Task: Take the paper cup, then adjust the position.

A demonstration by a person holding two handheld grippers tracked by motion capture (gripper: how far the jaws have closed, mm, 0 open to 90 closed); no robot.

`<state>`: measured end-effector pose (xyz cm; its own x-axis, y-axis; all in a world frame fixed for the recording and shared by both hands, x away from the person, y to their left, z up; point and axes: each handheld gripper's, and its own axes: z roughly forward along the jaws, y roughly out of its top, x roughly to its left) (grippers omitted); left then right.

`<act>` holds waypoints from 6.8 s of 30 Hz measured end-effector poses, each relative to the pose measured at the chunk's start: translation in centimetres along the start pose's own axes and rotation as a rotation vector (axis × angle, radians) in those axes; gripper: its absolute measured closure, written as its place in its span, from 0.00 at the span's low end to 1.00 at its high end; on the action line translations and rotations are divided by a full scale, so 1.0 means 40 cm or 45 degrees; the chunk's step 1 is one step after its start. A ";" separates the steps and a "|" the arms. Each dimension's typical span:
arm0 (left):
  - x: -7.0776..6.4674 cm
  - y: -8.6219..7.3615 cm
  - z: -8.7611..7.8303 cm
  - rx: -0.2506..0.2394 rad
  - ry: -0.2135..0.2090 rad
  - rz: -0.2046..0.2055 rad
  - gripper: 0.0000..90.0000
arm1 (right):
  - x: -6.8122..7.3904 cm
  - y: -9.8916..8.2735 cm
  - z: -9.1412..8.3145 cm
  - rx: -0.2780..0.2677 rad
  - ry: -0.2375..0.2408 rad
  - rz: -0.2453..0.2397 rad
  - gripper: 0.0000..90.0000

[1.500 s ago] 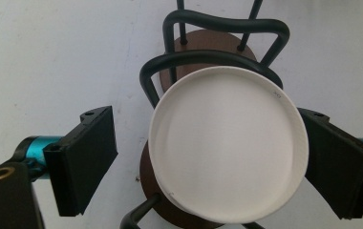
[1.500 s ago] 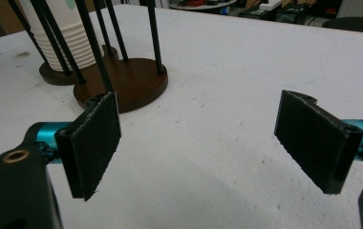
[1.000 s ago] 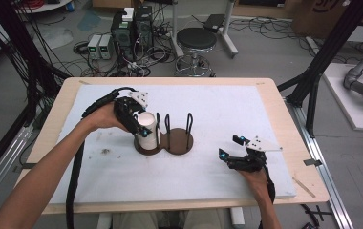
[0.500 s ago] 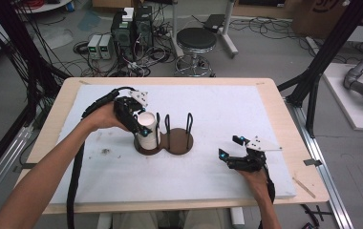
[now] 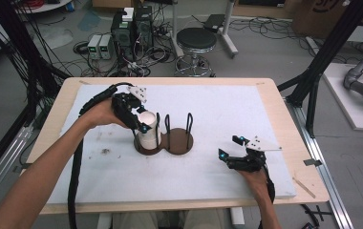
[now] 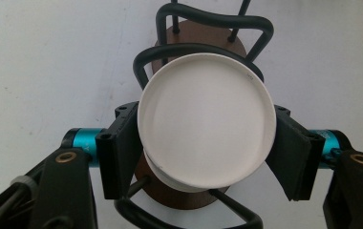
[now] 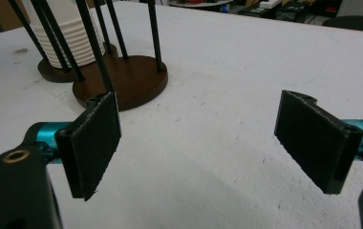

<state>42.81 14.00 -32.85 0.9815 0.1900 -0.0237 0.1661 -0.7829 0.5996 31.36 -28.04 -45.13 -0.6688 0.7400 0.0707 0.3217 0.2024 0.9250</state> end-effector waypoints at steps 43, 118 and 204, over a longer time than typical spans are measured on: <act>-0.017 0.101 -0.224 -0.128 0.116 0.021 0.40 | 0.002 0.000 0.001 -0.001 -0.007 -0.016 0.18; -0.254 -0.240 0.012 -1.002 -0.035 -0.078 0.40 | 0.001 -0.003 -0.006 -0.031 -0.005 -0.004 0.18; -0.288 -0.086 0.098 -0.946 -0.187 0.033 0.40 | 0.228 0.229 0.180 0.235 1.007 -0.381 0.19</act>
<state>31.29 12.19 -37.78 0.9954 0.0552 -0.0777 0.0861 -0.1708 0.9815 33.01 -14.82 -38.70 -0.9906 -0.0112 0.1362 0.1151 0.4690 0.8757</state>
